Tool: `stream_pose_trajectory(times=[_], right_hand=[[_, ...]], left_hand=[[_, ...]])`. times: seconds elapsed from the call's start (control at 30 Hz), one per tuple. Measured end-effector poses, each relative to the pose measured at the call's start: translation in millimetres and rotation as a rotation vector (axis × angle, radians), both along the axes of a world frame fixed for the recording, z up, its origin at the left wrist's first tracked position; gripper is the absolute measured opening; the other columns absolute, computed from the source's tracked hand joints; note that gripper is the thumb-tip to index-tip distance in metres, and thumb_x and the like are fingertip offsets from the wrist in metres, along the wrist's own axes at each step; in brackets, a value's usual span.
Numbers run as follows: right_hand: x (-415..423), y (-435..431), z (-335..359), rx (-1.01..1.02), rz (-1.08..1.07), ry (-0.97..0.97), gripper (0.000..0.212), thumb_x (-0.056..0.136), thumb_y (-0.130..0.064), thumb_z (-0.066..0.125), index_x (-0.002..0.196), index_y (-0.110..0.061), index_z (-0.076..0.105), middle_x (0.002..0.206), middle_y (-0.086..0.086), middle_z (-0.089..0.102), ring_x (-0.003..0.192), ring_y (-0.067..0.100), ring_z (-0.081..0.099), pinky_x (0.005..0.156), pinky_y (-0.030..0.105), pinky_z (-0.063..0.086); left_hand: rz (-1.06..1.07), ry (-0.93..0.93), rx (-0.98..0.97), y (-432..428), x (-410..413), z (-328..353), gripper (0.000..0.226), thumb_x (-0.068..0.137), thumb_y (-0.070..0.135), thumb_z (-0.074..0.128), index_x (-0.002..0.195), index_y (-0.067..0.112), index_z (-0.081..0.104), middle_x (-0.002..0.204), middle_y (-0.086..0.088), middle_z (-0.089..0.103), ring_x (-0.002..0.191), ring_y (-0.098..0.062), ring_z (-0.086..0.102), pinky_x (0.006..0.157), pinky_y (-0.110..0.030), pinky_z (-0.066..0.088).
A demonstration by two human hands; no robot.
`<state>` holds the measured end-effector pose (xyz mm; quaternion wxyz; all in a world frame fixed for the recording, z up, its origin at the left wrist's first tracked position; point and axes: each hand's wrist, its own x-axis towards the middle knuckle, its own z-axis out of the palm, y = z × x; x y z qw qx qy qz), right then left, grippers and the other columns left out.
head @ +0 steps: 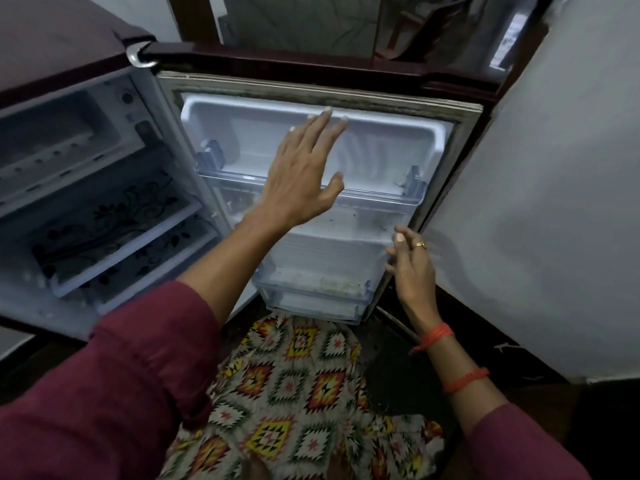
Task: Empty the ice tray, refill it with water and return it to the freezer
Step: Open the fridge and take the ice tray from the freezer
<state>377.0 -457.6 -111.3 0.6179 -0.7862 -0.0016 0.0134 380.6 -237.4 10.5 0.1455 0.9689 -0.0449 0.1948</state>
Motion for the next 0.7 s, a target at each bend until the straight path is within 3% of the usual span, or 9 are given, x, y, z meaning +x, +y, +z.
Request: stream_pose_trajectory(times=[0.1, 0.23, 0.4, 0.53, 0.7], right_hand=[[-17.1, 22.2, -4.8, 0.011, 0.072, 0.028, 0.026, 0.106, -0.034, 0.045, 0.126, -0.024, 0.058, 0.128, 0.004, 0.059, 0.115, 0.024, 0.062, 0.086, 0.040, 0.060], [-34.9, 59.1, -10.9, 0.016, 0.153, 0.064, 0.025, 0.106, -0.032, 0.043, 0.123, -0.023, 0.058, 0.115, -0.002, 0.060, 0.111, 0.023, 0.064, 0.087, 0.043, 0.059], [-56.9, 119.3, -16.1, 0.004, 0.252, 0.082, 0.027, 0.107, -0.034, 0.041, 0.123, -0.022, 0.059, 0.107, -0.007, 0.062, 0.107, 0.019, 0.065, 0.086, 0.038, 0.059], [-73.1, 174.4, -13.3, -0.009, 0.346, 0.070, 0.032, 0.106, -0.041, 0.040, 0.123, -0.024, 0.061, 0.113, -0.009, 0.064, 0.107, 0.009, 0.065, 0.086, 0.032, 0.059], [-88.3, 246.2, -4.5, 0.014, 0.427, 0.037, 0.032, 0.106, -0.044, 0.039, 0.121, -0.027, 0.062, 0.111, -0.013, 0.066, 0.105, 0.006, 0.066, 0.089, 0.034, 0.057]], left_hand=[[0.089, 0.003, -0.101, 29.2, -37.4, -20.0, 0.072, 0.094, 0.028, 0.059, 0.158, 0.017, 0.029, 0.165, -0.010, 0.026, 0.152, -0.030, 0.024, 0.122, -0.050, 0.023], [0.248, 0.018, -0.265, 73.9, -87.3, -49.0, 0.070, 0.092, 0.024, 0.064, 0.156, 0.018, 0.035, 0.161, -0.008, 0.036, 0.144, -0.029, 0.037, 0.116, -0.047, 0.035], [0.396, 0.005, -0.453, 131.1, -136.3, -70.4, 0.064, 0.095, 0.019, 0.065, 0.153, 0.013, 0.039, 0.156, -0.008, 0.042, 0.144, -0.026, 0.039, 0.116, -0.049, 0.036], [0.490, -0.026, -0.554, 178.1, -170.2, -73.6, 0.062, 0.098, 0.020, 0.063, 0.154, 0.016, 0.039, 0.157, -0.007, 0.041, 0.143, -0.024, 0.040, 0.116, -0.043, 0.038], [0.596, -0.084, -0.589, 237.0, -207.6, -69.9, 0.060, 0.099, 0.021, 0.061, 0.155, 0.017, 0.037, 0.157, -0.005, 0.041, 0.138, -0.022, 0.046, 0.109, -0.030, 0.039]])
